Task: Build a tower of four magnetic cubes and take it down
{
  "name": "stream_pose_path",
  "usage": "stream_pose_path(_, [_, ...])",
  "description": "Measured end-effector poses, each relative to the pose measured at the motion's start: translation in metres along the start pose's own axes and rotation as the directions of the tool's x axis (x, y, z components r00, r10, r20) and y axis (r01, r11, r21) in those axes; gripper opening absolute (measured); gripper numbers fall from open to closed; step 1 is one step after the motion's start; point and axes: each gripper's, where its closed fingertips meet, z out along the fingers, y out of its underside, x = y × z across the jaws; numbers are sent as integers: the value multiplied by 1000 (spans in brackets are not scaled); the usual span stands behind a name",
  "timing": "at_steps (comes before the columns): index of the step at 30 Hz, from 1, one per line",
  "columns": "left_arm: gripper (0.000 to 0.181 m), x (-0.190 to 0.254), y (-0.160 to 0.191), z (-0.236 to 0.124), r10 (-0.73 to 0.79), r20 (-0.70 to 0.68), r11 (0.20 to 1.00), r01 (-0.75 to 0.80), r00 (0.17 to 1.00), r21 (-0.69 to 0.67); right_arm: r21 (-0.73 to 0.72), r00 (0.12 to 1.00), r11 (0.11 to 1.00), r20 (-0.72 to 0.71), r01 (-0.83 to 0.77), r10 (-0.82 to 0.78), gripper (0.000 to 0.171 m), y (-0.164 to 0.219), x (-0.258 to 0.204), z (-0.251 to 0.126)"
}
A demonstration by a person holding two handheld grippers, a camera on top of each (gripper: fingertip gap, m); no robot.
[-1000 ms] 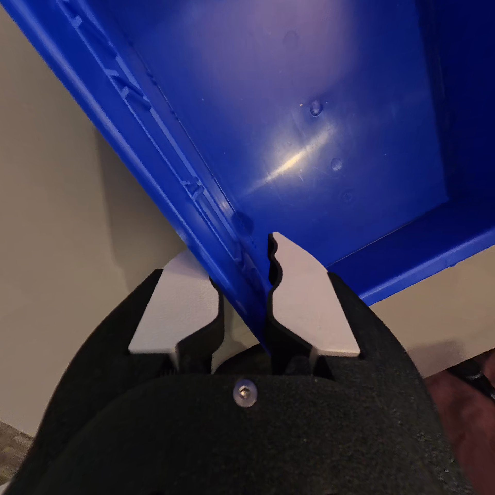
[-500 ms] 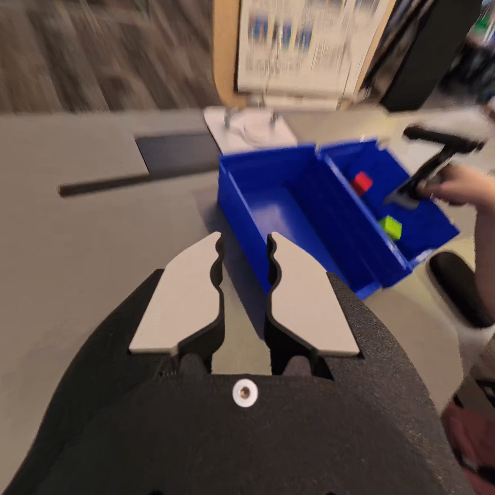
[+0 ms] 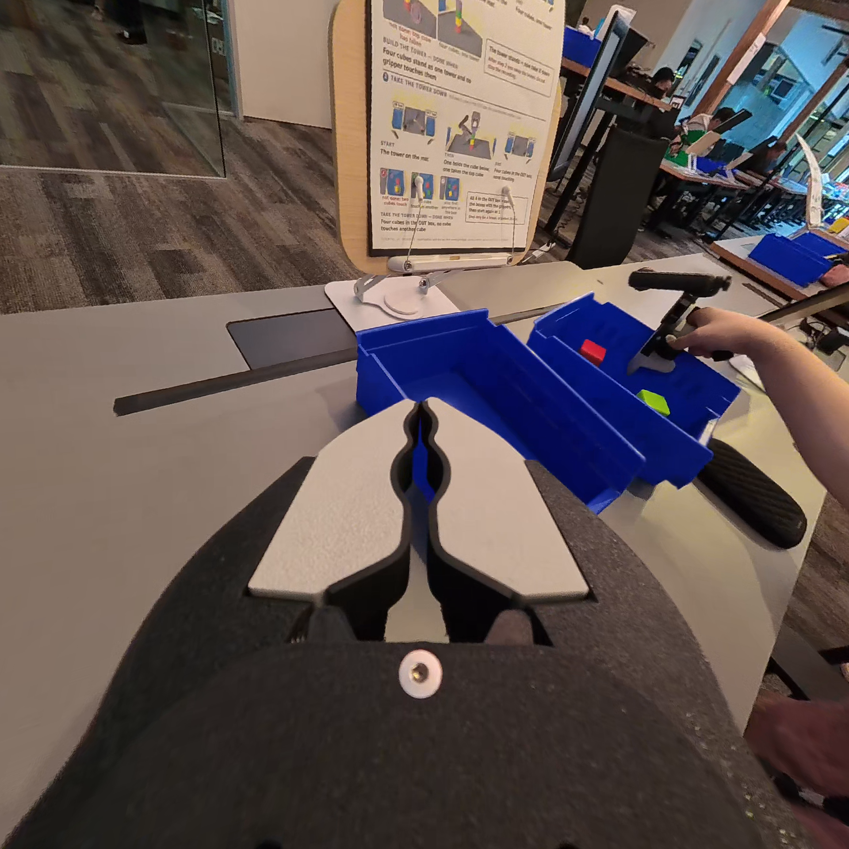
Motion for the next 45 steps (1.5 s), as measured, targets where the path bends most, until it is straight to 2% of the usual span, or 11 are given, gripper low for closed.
stream_pose_path(5, [0,1,-1,-5,29,17,1000,-29,999,-5,36,1000,999,18,-26,25,7,8,3,-35])
stream_pose_path(10, [0,-5,-1,-10,17,61,1000,-16,998,-11,18,1000,1000,-15,21,-20,7,-2,-23,-88])
stream_pose_path(15, [0,-16,2,-20,-17,130,1000,19,991,-15,-6,987,988,-40,153,-153,7,-34,-88,-130])
stream_pose_path(19, [4,-28,9,-33,-40,204,998,49,978,-38,-31,956,956,-15,291,-292,5,-67,-163,-138])
stream_pose_path(28, [4,-50,11,-66,-154,258,988,146,954,49,-104,796,789,49,605,-603,6,-130,-367,-97])
stream_pose_path(36, [6,-71,13,-107,-274,386,960,232,881,154,-47,671,672,130,740,-730,7,-166,-539,-56])
stream_pose_path(40, [17,-76,15,-135,-313,484,949,246,817,197,-22,640,645,146,764,-754,6,-177,-596,-34])
stream_pose_path(45, [21,-51,6,-168,-296,521,950,188,801,249,-46,635,637,153,770,-757,8,-186,-628,4])
